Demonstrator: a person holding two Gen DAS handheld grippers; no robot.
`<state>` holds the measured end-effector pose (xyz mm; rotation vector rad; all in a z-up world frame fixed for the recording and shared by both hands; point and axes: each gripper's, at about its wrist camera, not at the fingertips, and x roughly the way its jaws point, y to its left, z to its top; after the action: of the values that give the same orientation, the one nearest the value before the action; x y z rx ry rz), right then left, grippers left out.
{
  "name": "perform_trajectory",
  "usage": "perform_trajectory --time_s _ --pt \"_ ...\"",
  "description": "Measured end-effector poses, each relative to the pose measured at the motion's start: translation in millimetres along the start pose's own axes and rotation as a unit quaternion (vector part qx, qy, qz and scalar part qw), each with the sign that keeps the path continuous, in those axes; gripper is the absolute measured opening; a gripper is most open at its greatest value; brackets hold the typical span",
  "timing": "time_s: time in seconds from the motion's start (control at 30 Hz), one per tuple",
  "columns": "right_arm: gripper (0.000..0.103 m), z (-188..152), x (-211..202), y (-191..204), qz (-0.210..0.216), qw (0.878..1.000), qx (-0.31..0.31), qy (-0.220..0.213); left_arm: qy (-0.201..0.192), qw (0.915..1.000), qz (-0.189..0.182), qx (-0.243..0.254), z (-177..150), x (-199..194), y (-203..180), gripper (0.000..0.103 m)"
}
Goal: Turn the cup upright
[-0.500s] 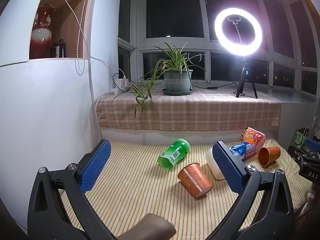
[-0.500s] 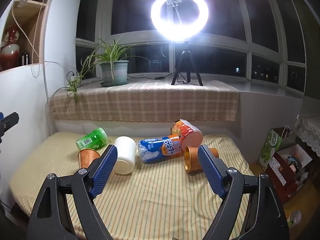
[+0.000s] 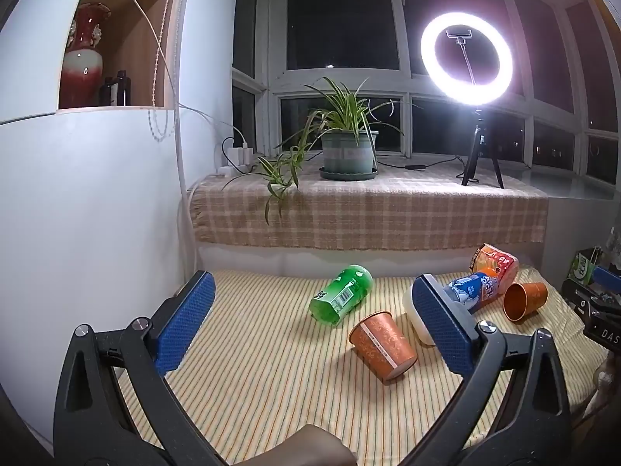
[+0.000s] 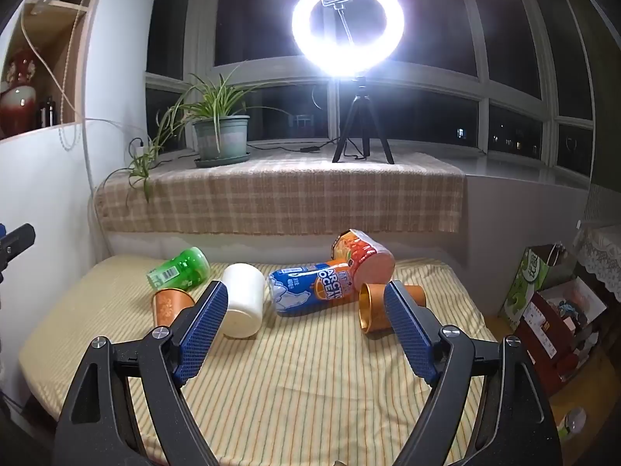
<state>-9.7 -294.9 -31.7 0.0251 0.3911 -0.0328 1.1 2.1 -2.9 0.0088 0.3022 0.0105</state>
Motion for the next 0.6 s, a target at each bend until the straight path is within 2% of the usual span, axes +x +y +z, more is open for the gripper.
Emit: perform_trajectory --time_s 0.6 --pt "0.083 -2.6 6.0 4.6 0.005 1.0 -0.003 0.006 0.002 1.0 -0.001 -0.001 -1.7 1.7 0.9 0.103"
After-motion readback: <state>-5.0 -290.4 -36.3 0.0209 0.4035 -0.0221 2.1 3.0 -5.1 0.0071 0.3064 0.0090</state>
